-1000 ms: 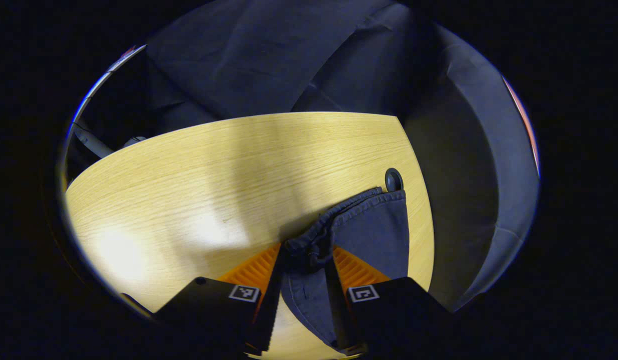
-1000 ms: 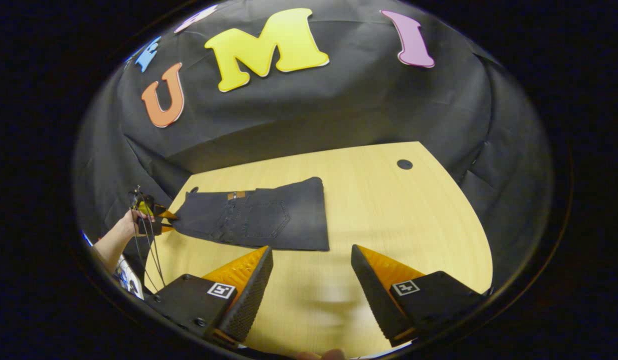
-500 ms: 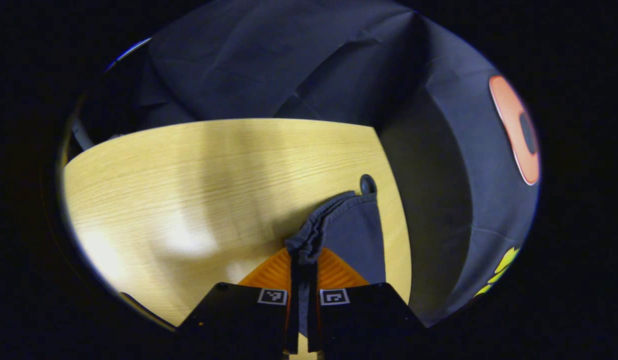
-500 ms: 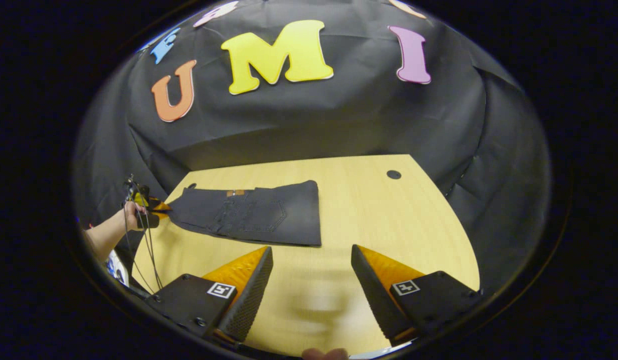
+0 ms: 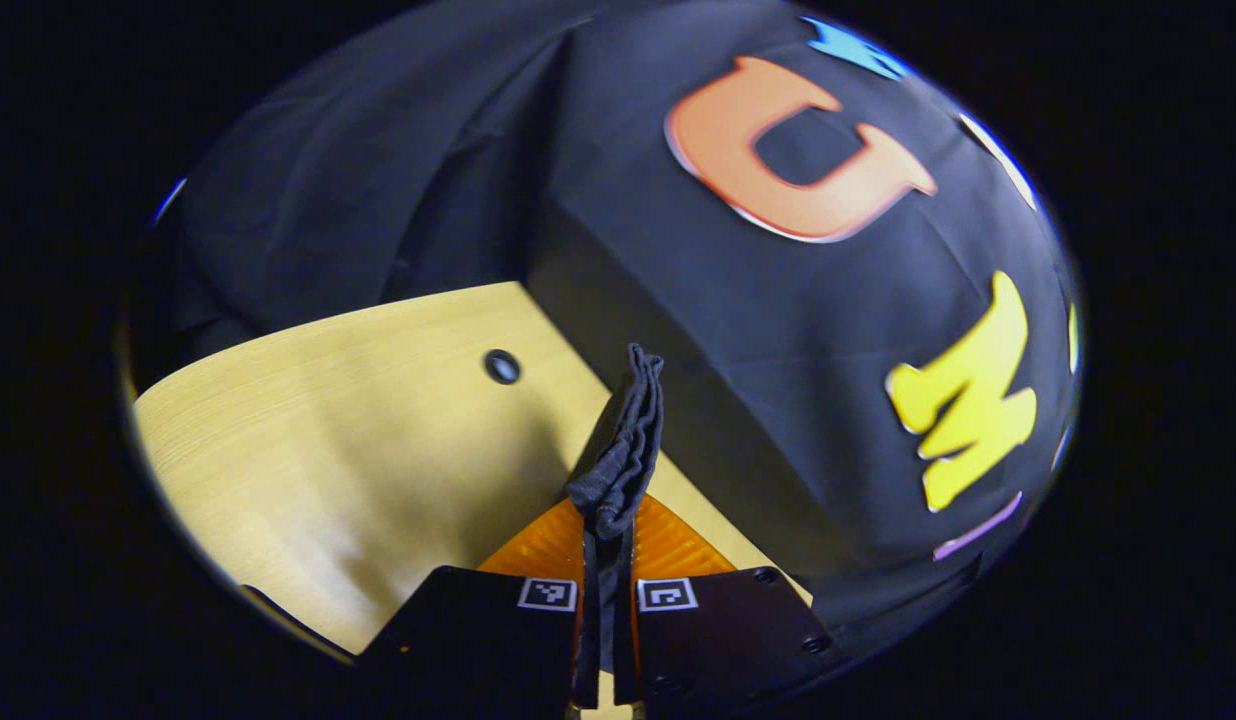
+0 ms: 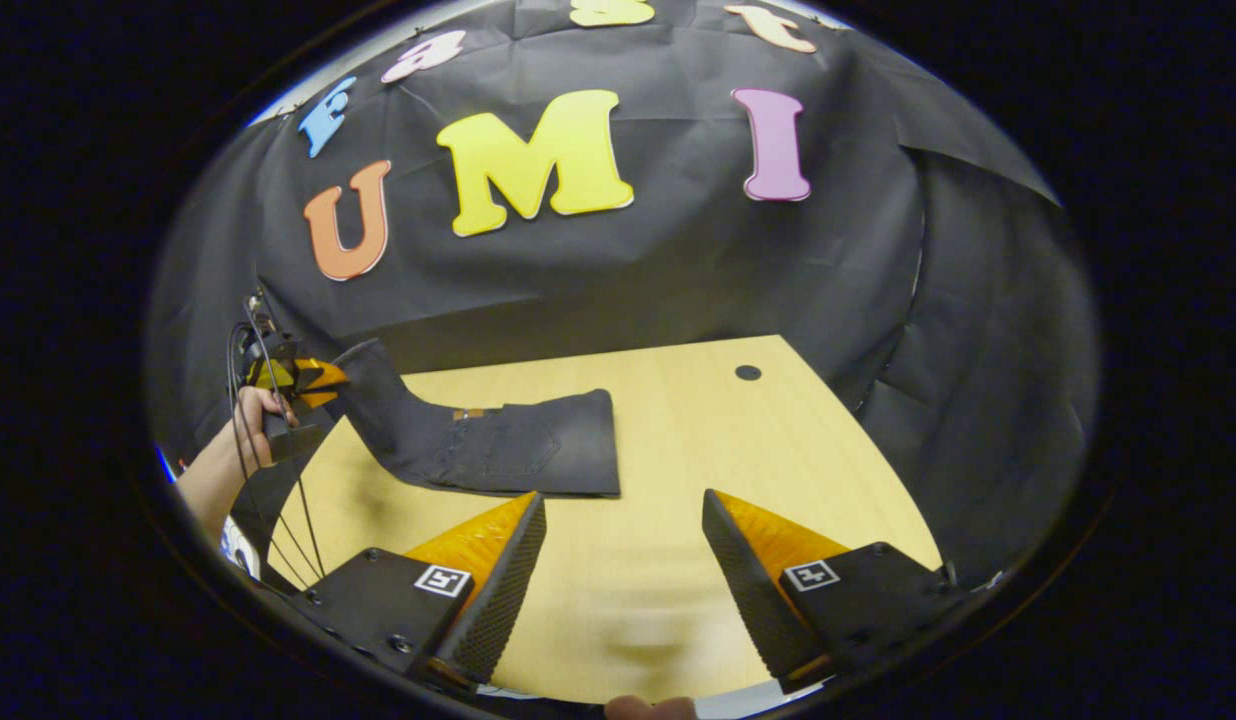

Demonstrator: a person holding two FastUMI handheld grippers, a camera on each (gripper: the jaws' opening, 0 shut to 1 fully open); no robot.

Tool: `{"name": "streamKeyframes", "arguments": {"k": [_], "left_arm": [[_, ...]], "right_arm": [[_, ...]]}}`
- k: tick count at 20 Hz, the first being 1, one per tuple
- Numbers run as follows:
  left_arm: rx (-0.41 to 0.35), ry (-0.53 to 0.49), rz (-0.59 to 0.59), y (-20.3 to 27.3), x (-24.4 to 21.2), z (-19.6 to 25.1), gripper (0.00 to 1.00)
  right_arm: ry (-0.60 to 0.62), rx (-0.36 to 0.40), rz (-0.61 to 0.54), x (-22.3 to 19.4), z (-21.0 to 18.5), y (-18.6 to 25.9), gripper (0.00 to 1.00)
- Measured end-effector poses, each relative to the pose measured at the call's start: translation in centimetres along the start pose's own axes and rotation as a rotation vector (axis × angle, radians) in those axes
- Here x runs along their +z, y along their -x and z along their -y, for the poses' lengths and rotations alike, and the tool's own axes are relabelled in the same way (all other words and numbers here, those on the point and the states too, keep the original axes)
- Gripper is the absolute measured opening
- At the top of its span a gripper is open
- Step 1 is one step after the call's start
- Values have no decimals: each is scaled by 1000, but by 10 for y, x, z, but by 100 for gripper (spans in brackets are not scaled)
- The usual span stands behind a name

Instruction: Grasp the waist and the cuffs of the jeans and fold them to make the two legs overlap; first hold the waist and fold one-third of the jeans toward the cuffs, then hold the cuffs and fold the remaining one-third in the same direction to finish folding.

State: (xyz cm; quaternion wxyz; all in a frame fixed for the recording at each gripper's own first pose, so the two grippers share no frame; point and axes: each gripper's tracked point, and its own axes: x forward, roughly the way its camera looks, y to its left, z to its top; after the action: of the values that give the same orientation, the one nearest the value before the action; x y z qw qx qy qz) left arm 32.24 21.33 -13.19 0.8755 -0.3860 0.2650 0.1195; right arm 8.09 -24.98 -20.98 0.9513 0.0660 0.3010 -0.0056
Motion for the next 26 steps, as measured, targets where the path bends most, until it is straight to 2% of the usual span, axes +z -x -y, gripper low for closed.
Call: {"name": "streamKeyframes", "arguments": {"k": [4,7,12,15,18,19,20,24,26], "left_arm": [[-145,-137,-52,8,-75,96,8],[-191,-250,-120,-3,-153,136,8],[-142,-363,-236,-41,-252,141,8],[-103,-471,-227,-60,-271,130,8],[-69,-536,-230,-73,-287,124,8],[-57,-548,-246,-76,-292,122,19],[-47,-559,-257,-78,-296,122,14],[-29,-614,-269,-78,-304,126,36],[-53,-598,-287,-74,-314,136,68]], "right_arm": [[-32,-84,27,-4,38,29,97],[-74,-150,20,-15,70,46,97],[-101,-233,-24,-36,116,58,98],[-115,-240,-69,-49,129,50,98],[-124,-228,-81,-48,130,37,98],[-123,-220,-81,-47,130,33,98],[-121,-212,-78,-44,129,31,98],[-120,-192,-69,-38,127,22,98],[-133,-188,-64,-36,126,20,98]]}}
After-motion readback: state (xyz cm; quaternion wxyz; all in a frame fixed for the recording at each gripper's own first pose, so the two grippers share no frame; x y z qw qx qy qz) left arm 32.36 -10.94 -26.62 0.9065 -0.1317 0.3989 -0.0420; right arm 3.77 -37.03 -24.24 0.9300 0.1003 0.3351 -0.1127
